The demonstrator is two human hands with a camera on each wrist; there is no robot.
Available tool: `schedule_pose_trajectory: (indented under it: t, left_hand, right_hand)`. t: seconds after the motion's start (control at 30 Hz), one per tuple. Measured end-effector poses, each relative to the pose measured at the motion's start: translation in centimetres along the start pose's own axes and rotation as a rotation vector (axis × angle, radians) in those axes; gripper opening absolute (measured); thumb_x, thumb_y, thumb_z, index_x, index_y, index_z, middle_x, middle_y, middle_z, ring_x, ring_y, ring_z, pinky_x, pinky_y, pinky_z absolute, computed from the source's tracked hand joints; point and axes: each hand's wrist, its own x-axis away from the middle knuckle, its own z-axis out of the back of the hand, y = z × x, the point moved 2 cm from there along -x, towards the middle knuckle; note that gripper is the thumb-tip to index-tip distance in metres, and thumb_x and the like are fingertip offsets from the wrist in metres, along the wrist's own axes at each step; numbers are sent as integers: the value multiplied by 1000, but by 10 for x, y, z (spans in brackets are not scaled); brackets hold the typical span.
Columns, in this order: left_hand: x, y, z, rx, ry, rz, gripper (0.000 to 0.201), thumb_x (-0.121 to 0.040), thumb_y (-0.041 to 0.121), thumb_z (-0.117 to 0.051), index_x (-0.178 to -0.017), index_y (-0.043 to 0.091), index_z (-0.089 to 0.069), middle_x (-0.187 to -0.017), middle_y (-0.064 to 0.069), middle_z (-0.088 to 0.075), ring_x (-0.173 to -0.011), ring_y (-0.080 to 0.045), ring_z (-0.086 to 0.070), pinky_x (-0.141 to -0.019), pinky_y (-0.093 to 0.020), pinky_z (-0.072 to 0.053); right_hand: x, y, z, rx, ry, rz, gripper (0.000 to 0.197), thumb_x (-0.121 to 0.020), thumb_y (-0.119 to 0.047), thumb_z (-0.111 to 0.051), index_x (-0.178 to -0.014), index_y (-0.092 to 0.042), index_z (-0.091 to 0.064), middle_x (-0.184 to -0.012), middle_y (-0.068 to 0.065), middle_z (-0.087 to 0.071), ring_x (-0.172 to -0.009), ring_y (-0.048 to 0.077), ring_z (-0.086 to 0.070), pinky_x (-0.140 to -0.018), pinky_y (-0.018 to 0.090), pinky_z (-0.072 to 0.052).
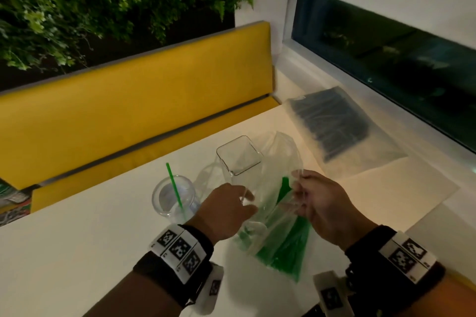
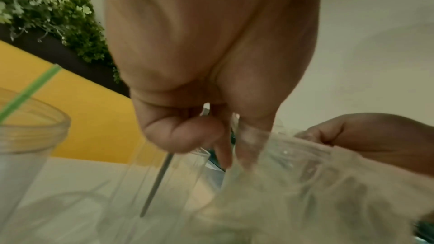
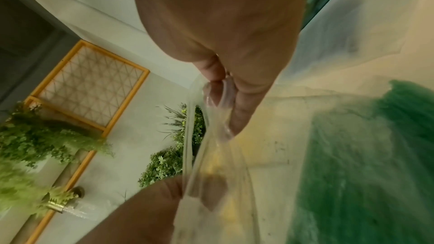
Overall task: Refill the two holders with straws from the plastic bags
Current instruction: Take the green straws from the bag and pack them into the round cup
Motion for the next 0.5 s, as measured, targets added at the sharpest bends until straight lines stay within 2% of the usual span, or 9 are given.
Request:
schedule_pose_trajectory:
  t: [0.03,0.07,0.1,0.13,0.2,0.23,0.3,0.4,0.5]
  left_hand:
    - [2,-2,0,-33,-10,8,11,-91,41,-63,-90,30,-66,-95,6,-63,-96,-18,-64,-77,-25,-44]
    - [4,-3,0,-38,-3,23,15,-92,38,-60,-81,28,-61,-86,7,-61,-95,-22,-65,-75,-26,-44]
    - [6,-4,0,-15,45,27,17,-93,38,-59,-81,27,-57,-84,8,-58,-91,-23,-65,-74,-28,-46]
    - [11,-2,2,13,151,14,17,-92,42,-60,-88,27,-55,-88,8,-57,-87,-21,-64,-74,-30,-48]
    - [36,14,9,-29,463,-110,33,-87,54,-62,-104,28,-51,-102,10,-51,-79,-10,-59,-67,-28,-48]
    - [49,23,8,-105,514,-210,37,-86,59,-60,-106,29,-50,-103,11,-48,-77,-8,-55,-64,-26,-46]
    - [68,34,-7,-264,388,-322,37,-89,66,-46,-107,34,-48,-99,14,-52,-80,-8,-57,-64,-27,-46]
    - [73,23,-29,-335,315,-285,37,-93,63,-35,-113,34,-45,-97,10,-67,-86,-13,-67,-70,-31,-52]
    - [69,22,-32,-307,302,-215,45,-88,70,-34,-117,37,-43,-95,12,-68,-84,-11,-67,-71,-32,-53]
  right_hand:
    - [0,0,2,-16,16,-6,23,-101,-12,-47,-84,-6,-61,-70,11,-50,-66,26,-52,-64,45,-58]
    - [-1,0,3,-21,30,-7,22,-101,-13,-49,-84,-7,-62,-70,11,-48,-62,24,-51,-62,43,-57]
    - [-1,0,3,-15,34,-6,20,-100,-13,-50,-86,-8,-62,-71,11,-49,-61,23,-52,-61,43,-57]
    - [-1,1,4,-6,29,0,19,-100,-13,-50,-87,-9,-63,-72,11,-49,-62,23,-52,-62,46,-58]
    - [-1,2,1,10,14,21,17,-101,-11,-48,-93,-9,-63,-75,11,-52,-67,23,-52,-70,54,-59]
    - [-1,3,-1,21,12,35,16,-101,-10,-47,-97,-8,-62,-75,11,-53,-68,23,-52,-71,53,-59]
    - [-1,2,-6,41,17,55,15,-102,-11,-46,-103,-7,-60,-74,10,-56,-69,22,-55,-66,46,-57]
    - [1,3,-13,19,14,59,11,-101,-9,-47,-102,-9,-58,-77,11,-58,-71,24,-59,-62,41,-56]
    - [0,2,-18,2,44,55,8,-101,-7,-47,-105,-10,-54,-86,15,-60,-73,28,-65,-58,38,-56]
